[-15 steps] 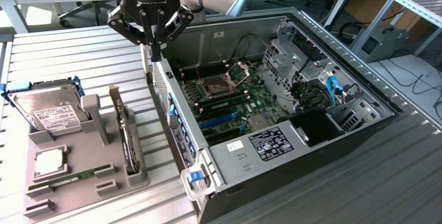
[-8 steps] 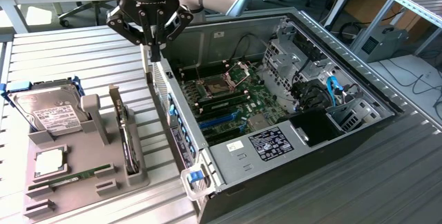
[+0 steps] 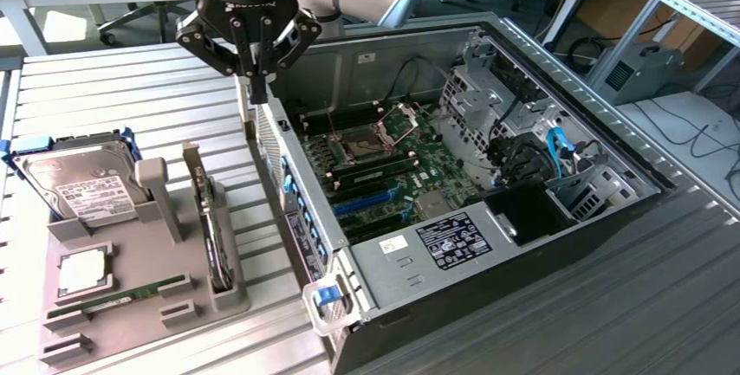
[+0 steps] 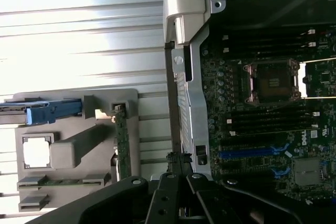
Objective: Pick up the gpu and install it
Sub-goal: 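Reach for the gpu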
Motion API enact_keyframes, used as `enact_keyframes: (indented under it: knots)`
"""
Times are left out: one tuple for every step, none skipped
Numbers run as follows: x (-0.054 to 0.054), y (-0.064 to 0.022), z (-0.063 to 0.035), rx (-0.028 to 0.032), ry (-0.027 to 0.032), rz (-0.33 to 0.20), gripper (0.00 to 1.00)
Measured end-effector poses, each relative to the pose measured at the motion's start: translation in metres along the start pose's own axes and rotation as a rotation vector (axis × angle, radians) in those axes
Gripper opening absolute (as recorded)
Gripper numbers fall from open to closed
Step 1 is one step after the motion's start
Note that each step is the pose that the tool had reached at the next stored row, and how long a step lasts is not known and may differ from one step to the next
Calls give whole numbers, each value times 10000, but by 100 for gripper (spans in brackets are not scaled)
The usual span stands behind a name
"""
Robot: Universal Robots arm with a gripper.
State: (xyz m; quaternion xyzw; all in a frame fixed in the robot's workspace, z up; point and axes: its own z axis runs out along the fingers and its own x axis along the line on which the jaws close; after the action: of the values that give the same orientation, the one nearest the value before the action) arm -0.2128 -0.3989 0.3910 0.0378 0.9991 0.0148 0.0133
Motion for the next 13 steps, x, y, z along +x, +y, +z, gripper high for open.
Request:
enact_keyframes:
  knots:
    - [5, 0, 0, 1, 0, 0, 11]
    - [11, -1, 1, 0, 0, 0, 11]
    - [12, -1, 1, 1, 0, 0, 11]
    - [14, -1, 1, 1, 0, 0, 11]
    - [18, -1, 1, 2, 0, 0, 11]
    - [21, -2, 1, 2, 0, 0, 11]
    - [24, -2, 2, 2, 0, 1, 11]
    - [27, -2, 2, 2, 0, 0, 11]
    - [31, -2, 2, 4, 0, 0, 11]
    - [34, -2, 2, 4, 0, 0, 11]
    - [37, -3, 2, 5, -1, 0, 11]
    - [41, -3, 2, 5, -1, 0, 11]
    - [45, -3, 2, 5, -1, 1, 11]
